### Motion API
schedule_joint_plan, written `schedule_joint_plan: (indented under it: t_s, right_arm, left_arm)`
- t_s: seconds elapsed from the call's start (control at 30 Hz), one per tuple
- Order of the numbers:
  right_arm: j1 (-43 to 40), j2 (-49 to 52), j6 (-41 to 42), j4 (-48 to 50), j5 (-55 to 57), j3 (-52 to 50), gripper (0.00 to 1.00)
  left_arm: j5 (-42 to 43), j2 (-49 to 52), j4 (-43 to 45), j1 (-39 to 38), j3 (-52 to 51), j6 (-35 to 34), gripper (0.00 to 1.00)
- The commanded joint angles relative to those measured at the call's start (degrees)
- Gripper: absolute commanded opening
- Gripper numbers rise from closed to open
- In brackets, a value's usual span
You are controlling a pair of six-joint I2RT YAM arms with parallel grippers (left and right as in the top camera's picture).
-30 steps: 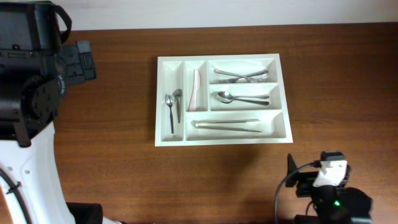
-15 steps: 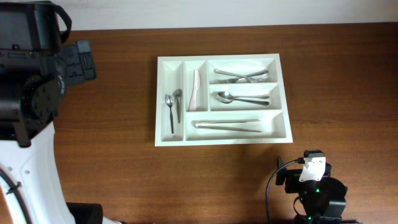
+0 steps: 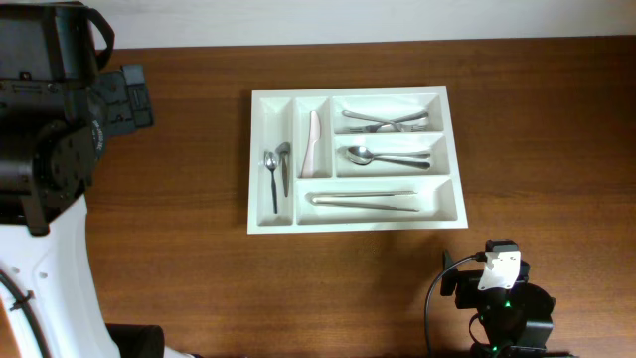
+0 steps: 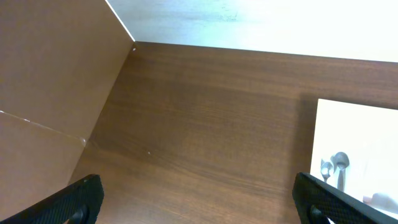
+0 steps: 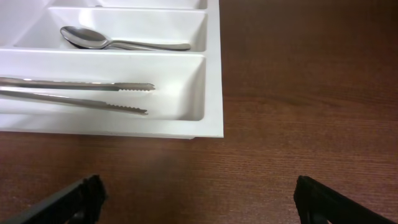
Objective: Pack container
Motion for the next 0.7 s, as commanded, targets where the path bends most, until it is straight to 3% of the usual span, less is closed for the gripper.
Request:
schedule_joint_plan:
  t_s: [0.0, 0.67]
  right_arm:
    - [0.4, -0.7, 0.3, 0.4, 0.5, -0.3, 0.99]
    - [0.4, -0.7, 0.3, 0.4, 0.5, -0.3, 0.99]
  left_arm:
    - [-0.8, 0.0, 0.1, 0.2, 0.4, 0.7, 0.99]
    - [-0.8, -0.2, 0.1, 0.2, 0.4, 0.7, 0.99]
